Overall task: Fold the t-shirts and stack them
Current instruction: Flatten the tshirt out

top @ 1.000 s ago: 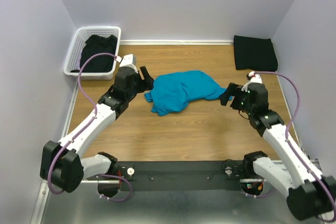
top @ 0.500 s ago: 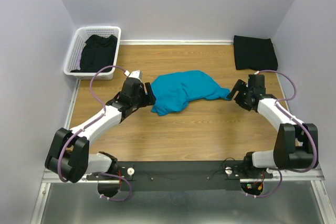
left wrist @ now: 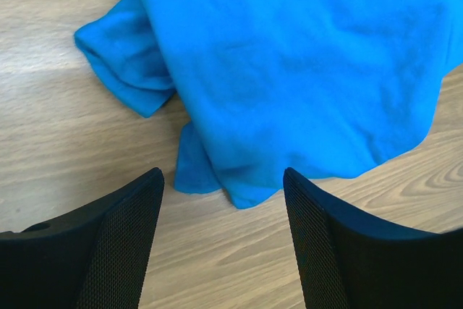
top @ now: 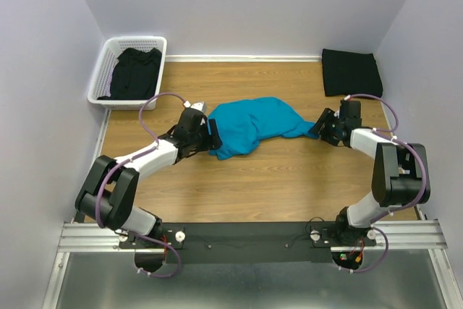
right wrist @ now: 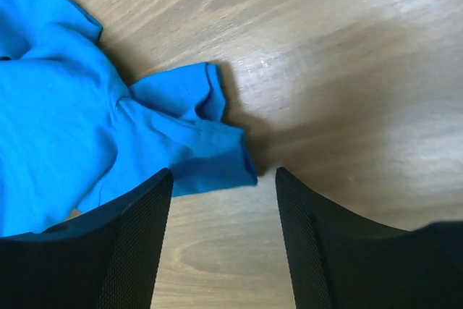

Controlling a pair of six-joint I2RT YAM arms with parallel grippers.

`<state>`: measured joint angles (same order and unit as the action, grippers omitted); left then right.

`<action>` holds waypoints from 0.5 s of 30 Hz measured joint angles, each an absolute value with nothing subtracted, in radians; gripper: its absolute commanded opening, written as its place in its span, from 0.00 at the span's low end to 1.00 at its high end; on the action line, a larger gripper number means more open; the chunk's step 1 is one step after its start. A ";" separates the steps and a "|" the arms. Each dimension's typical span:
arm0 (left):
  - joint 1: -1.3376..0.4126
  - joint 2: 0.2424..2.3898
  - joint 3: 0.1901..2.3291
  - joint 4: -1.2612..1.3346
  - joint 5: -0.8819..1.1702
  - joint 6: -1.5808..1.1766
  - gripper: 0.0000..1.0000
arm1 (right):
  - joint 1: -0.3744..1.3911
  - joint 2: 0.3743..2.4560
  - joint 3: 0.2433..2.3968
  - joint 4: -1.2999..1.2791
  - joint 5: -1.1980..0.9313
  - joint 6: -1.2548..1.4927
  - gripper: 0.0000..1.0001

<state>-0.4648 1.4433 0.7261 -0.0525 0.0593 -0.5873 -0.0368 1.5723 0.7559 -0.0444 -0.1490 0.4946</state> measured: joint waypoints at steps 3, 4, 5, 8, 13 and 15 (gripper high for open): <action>-0.472 1.464 0.744 -0.048 0.065 -0.587 0.72 | -0.039 1.595 0.762 -0.020 -0.180 0.482 0.60; -0.474 1.471 0.749 -0.045 0.066 -0.587 0.71 | -0.039 1.601 0.763 -0.015 -0.188 0.479 0.60; -0.477 1.483 0.758 -0.045 0.066 -0.587 0.67 | -0.039 1.604 0.763 -0.009 -0.201 0.475 0.58; -0.485 1.512 0.775 -0.039 0.067 -0.588 0.56 | -0.039 1.609 0.763 0.001 -0.223 0.470 0.47; -0.495 1.568 0.808 -0.034 0.067 -0.593 0.15 | -0.039 1.610 0.763 0.007 -0.250 0.471 0.04; -0.498 1.575 0.820 -0.033 0.060 -0.593 0.01 | -0.039 1.607 0.763 0.007 -0.253 0.472 0.01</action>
<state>-0.4976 1.5749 0.8196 -0.0334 0.0605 -0.5934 -0.0395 1.6066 0.7628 0.0067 -0.2531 0.4725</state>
